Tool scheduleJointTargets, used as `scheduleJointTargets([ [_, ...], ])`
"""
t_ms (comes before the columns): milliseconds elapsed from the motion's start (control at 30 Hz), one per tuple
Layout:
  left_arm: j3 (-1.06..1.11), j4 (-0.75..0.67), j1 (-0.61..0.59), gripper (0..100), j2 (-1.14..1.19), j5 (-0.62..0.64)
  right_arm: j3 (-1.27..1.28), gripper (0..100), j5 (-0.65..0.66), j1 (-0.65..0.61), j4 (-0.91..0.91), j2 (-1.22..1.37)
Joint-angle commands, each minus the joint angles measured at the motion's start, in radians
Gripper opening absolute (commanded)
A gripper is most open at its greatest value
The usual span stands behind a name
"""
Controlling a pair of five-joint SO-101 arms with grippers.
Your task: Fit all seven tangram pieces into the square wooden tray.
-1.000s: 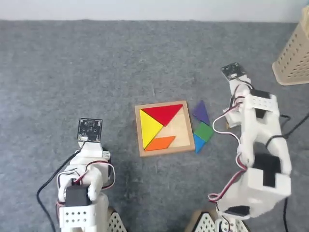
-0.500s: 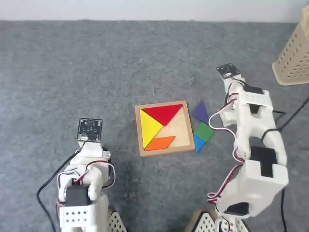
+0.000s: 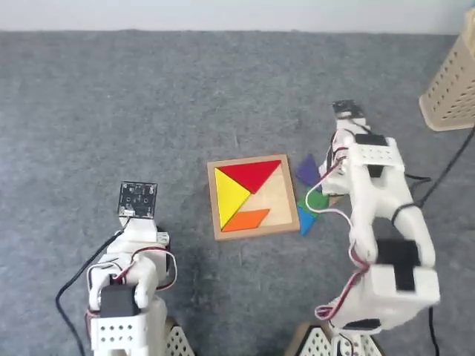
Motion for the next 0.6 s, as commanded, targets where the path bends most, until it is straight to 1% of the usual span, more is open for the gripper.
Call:
scheduleJointTargets([
  [0, -0.010, 0.006, 0.003, 2, -0.018, -0.003, -0.009, 1.3, -0.100, -0.010, 0.079, -0.185],
  [67, -0.010, 0.006, 0.003, 2, -0.018, -0.003, -0.011, 2.8, -0.087, -0.027, 0.104, -0.237],
  [100, -0.010, 0.006, 0.003, 2, -0.018, -0.003, -0.008, 3.7, -0.048, -0.038, 0.110, -0.255],
  [233, -0.010, 0.006, 0.003, 2, -0.018, -0.003, -0.017, 4.7, 0.201, -0.062, 0.102, -0.269],
  [333, -0.010, 0.006, 0.003, 2, -0.018, -0.003, -0.040, 5.0, 0.336, -0.061, 0.113, -0.268],
  [367, -0.010, 0.006, 0.003, 2, -0.018, -0.003, -0.051, 5.2, 0.407, -0.064, 0.139, -0.268],
  [400, -0.010, 0.006, 0.003, 2, -0.018, -0.003, -0.054, 5.2, 0.522, -0.068, 0.163, -0.266],
  [500, -0.010, 0.006, 0.003, 2, -0.018, -0.003, -0.049, 6.2, 0.928, -0.096, 0.268, -0.266],
  [567, -0.010, 0.006, 0.003, 2, -0.018, -0.003, -0.044, 12.3, 1.096, -0.099, 0.341, -0.268],
])
